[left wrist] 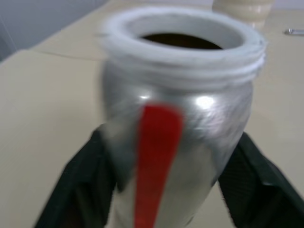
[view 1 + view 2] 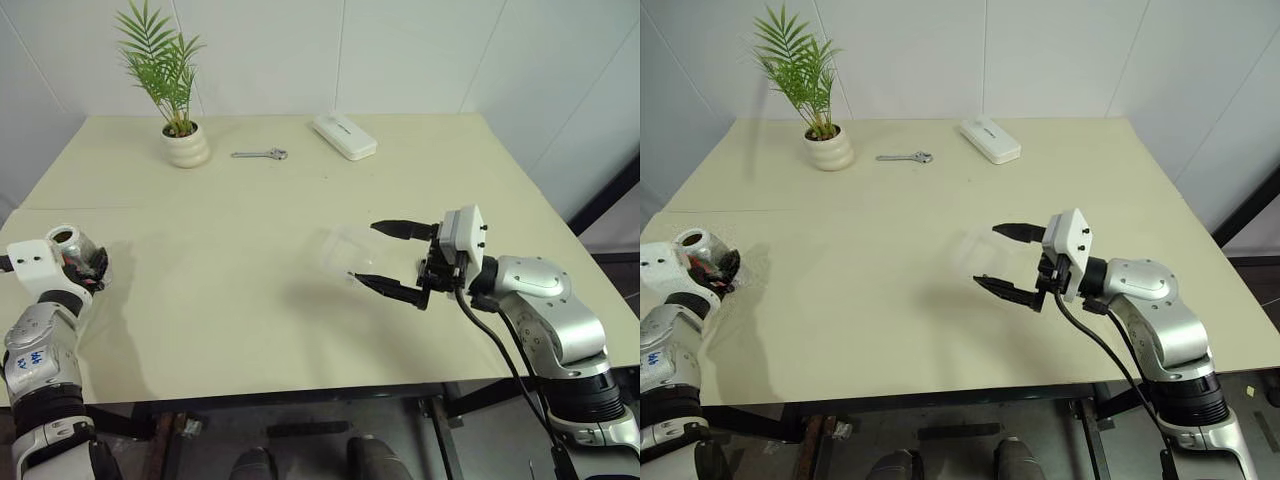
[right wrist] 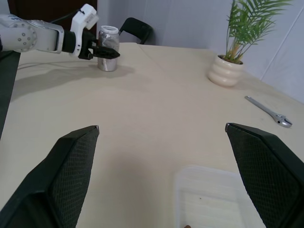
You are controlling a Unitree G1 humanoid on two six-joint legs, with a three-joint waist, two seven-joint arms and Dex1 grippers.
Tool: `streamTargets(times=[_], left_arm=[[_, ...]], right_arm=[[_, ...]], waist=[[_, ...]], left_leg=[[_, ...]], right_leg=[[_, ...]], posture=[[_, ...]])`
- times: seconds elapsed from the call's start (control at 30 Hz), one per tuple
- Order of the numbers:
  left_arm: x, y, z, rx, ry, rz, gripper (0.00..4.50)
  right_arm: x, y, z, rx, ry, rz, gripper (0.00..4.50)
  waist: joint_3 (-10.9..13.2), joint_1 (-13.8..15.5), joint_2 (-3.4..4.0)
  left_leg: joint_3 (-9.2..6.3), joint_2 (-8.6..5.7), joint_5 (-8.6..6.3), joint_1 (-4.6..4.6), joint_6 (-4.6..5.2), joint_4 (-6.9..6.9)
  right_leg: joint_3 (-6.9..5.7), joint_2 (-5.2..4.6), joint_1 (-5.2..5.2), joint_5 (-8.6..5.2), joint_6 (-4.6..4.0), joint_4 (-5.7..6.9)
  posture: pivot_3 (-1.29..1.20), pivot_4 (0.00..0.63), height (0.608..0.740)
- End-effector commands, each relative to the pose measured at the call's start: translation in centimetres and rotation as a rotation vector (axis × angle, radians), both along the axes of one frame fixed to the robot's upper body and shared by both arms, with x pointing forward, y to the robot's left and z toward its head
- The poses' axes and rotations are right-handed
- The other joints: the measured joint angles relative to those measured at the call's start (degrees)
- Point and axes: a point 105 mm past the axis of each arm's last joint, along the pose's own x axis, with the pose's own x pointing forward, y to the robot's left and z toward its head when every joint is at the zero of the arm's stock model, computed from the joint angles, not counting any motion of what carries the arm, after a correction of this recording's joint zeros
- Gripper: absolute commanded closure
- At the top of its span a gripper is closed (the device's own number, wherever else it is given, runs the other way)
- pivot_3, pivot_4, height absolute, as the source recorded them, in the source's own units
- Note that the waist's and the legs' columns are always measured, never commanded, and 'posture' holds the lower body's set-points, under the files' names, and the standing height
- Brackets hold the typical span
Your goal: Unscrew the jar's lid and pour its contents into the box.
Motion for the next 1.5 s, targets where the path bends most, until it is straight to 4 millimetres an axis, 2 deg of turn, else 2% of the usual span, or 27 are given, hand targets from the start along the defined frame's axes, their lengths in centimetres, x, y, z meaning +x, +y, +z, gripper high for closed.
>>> streamTargets(times=[0.03,0.1,0.2,0.37,0.53,0.6,0.7,0.8,0.83,0.9,0.93,1.0,1.1,1.23,1.37,1.5], left_arm=[[-0.6,0.2,0.6,0.043,-0.014,0.006,0.17],[-0.9,0.2,0.4,0.059,-0.001,0.006,0.04],[-2.5,0.5,-0.4,0.116,0.035,0.008,0.04],[-4.7,0.2,-0.7,0.168,0.077,-0.040,0.04],[-8.1,-0.2,-1.3,0.236,0.168,-0.093,0.04],[-9.5,0.0,-1.4,0.211,0.177,-0.103,0.04],[-10.9,-0.1,-1.2,0.287,0.229,-0.161,0.04],[-10.9,-2.3,-0.3,0.455,0.254,-0.311,0.04],[-10.6,-4.4,0.9,0.515,0.204,-0.431,0.04],[-10.4,-7.1,2.5,0.583,0.113,-0.578,0.04],[-10.3,-8.8,3.3,0.603,0.066,-0.669,0.04],[-10.3,-11.0,4.2,0.639,0.031,-0.798,0.04],[-10.1,-13.7,5.7,0.666,-0.019,-0.960,0.04],[-9.2,-15.7,6.3,0.681,-0.046,-1.060,0.04],[-8.0,-15.7,6.6,0.687,-0.053,-1.082,0.04],[-7.3,-15.8,7.1,0.700,-0.056,-1.100,0.04]], right_arm=[[-0.5,0.2,0.8,0.002,-0.036,0.022,0.00],[-0.6,0.2,0.8,0.000,-0.034,0.023,0.00],[-0.6,0.0,0.6,-0.005,-0.026,0.023,0.00],[-0.8,-0.3,0.5,-0.008,-0.017,0.024,0.00],[-0.8,-0.9,0.2,-0.023,-0.004,0.025,0.00],[-0.7,-1.1,0.0,-0.035,0.002,0.029,0.00],[-0.6,-1.6,0.1,-0.027,0.005,0.036,0.00],[-0.1,-2.6,-0.1,-0.045,0.003,0.016,0.00],[0.4,-3.1,-0.1,-0.044,0.015,-0.006,0.00],[1.1,-3.9,-0.2,-0.056,0.012,-0.033,0.00],[1.2,-4.1,-0.3,-0.080,0.005,-0.031,0.00],[1.5,-4.2,-0.2,-0.084,-0.006,-0.028,0.00],[1.9,-4.3,0.1,-0.076,-0.018,-0.027,0.00],[2.0,-5.0,-0.1,-0.127,-0.028,-0.022,0.00],[0.9,-5.0,0.0,-0.140,-0.033,-0.008,0.00],[0.7,-5.9,-0.5,-0.159,-0.018,-0.029,0.00]], waist=[[0.0,-0.1,0.00],[0.0,-0.4,0.00],[0.0,-0.8,0.00],[0.0,-1.2,-0.03],[-0.1,-1.5,-0.11],[-0.1,-1.5,-0.11],[-0.1,-1.5,-0.14],[-0.1,-1.4,-0.15],[-0.1,-1.3,-0.16],[-0.1,-1.0,-0.17],[-0.1,-1.0,-0.16],[-0.1,-1.2,-0.15],[-0.1,-1.6,-0.15],[0.0,-2.2,-0.05],[0.0,-2.5,-0.01],[0.0,-2.8,-0.02]], left_leg=[[0.00,0.00,-0.01,-0.01,0.00,-0.01],[0.02,0.00,-0.01,0.00,0.00,-0.05],[0.02,0.02,-0.01,0.00,0.00,-0.16],[0.05,0.04,-0.02,0.00,-0.01,-0.33],[0.08,0.04,-0.02,0.04,-0.02,-0.41],[0.10,0.04,-0.02,0.09,-0.02,-0.55],[0.11,0.06,-0.02,0.15,-0.03,-0.70],[0.10,0.06,-0.03,0.15,-0.04,-0.75],[0.10,0.06,-0.03,0.14,-0.05,-0.75],[0.13,0.04,-0.04,0.11,-0.05,-0.74],[0.15,0.05,-0.03,0.07,-0.04,-0.75],[0.31,0.05,-0.02,0.04,0.02,-0.80],[0.43,0.09,-0.06,0.04,0.07,-0.81],[0.43,0.16,-0.07,0.07,0.06,-0.88],[0.43,0.16,-0.08,0.05,0.07,-0.85],[0.43,0.16,-0.09,0.05,0.09,-0.82]], right_leg=[[0.00,0.00,-0.01,0.00,0.00,-0.01],[0.00,0.00,-0.02,0.00,-0.01,-0.03],[0.00,-0.01,-0.04,-0.02,-0.03,-0.08],[-0.01,-0.02,-0.10,-0.05,-0.10,-0.14],[-0.01,-0.08,-0.10,-0.08,-0.15,-0.20],[-0.01,-0.09,-0.10,-0.10,-0.19,-0.26],[-0.03,-0.08,-0.13,-0.15,-0.28,-0.29],[-0.06,-0.09,-0.13,-0.36,-0.66,-0.42],[-0.06,-0.10,-0.12,-0.37,-0.68,-0.45],[-0.06,-0.16,-0.08,-0.40,-0.83,-0.60],[-0.08,-0.18,-0.05,-0.48,-1.23,-0.79],[-0.08,-0.24,-0.03,-0.34,-1.36,-1.03],[-0.02,-0.20,-0.08,-0.18,-1.09,-1.04],[-0.02,-0.08,-0.12,0.11,-0.47,-0.99],[-0.02,-0.07,-0.14,0.11,-0.34,-0.98],[-0.01,-0.07,-0.13,0.12,-0.31,-0.98]], posture=[[0.00,0.150,0.740],[0.00,0.150,0.740],[0.00,0.150,0.740],[0.00,0.150,0.740],[0.00,0.150,0.740],[0.00,0.150,0.740],[0.00,0.150,0.740],[0.00,0.150,0.740],[0.00,0.150,0.740],[0.00,0.150,0.740],[0.00,0.150,0.740],[0.00,0.150,0.740],[0.00,0.150,0.740],[0.00,0.150,0.740],[0.00,0.150,0.740],[0.00,0.150,0.740]])
